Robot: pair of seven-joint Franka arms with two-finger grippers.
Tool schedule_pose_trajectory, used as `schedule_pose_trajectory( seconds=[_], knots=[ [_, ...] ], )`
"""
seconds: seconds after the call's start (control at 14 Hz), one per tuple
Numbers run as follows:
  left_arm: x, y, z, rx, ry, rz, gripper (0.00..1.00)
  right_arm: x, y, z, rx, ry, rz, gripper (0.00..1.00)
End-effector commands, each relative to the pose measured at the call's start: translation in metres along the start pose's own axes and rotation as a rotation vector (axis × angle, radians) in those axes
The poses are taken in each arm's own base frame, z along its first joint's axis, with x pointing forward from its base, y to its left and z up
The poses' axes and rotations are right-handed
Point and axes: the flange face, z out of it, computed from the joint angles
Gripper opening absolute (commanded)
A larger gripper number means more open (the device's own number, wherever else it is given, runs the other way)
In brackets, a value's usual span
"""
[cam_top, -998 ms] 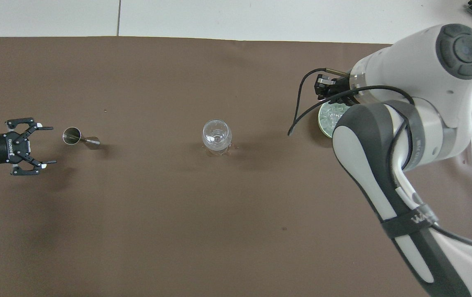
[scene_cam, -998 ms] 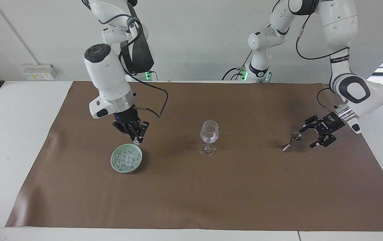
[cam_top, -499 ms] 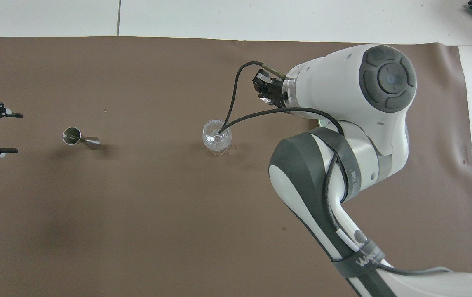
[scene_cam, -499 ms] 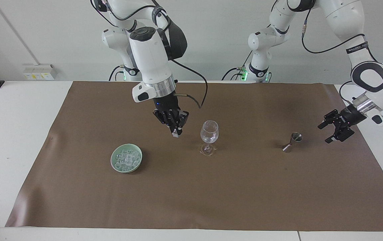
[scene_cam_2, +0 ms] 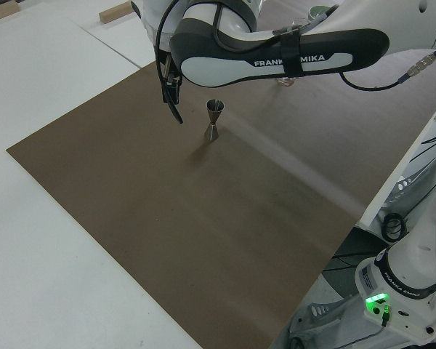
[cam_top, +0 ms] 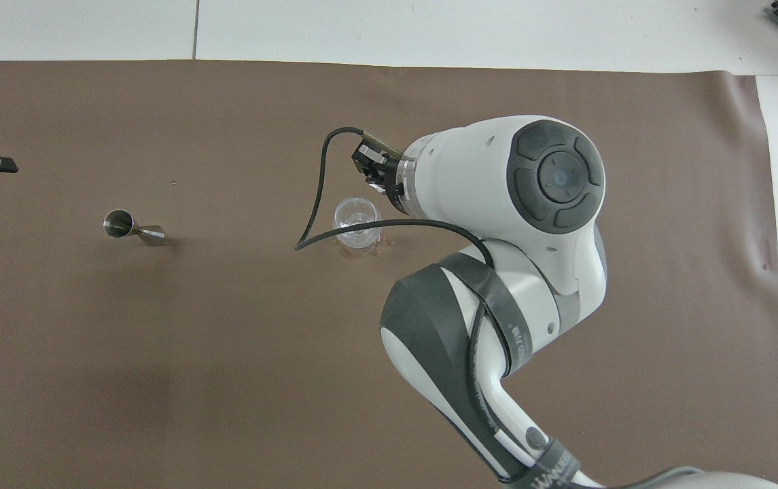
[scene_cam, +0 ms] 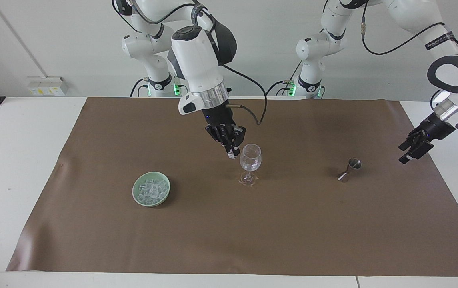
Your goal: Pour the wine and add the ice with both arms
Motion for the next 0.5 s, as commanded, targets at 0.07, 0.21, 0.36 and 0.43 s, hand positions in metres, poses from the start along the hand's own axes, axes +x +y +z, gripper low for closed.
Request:
schedule_pose_trajectory(
  seconds=[0.07,0.21,0.36,0.43],
  knots=[
    [-0.006,0.042,-0.026,0.103,0.014,0.252,1.0,-0.022,0.009,-0.002,-0.03,-0.036,-0.069,0.0],
    [-0.02,0.068,-0.044,0.155,0.02,0.347,1.0,-0.03,0.006,-0.001,-0.028,-0.04,-0.092,0.0],
    [-0.039,0.095,-0.055,0.166,0.025,0.408,1.0,-0.03,0.007,0.005,-0.035,-0.046,-0.128,0.0],
    [-0.047,0.106,-0.057,0.183,0.014,0.434,1.0,-0.03,0.01,0.008,-0.041,-0.052,-0.153,0.0]
  ],
)
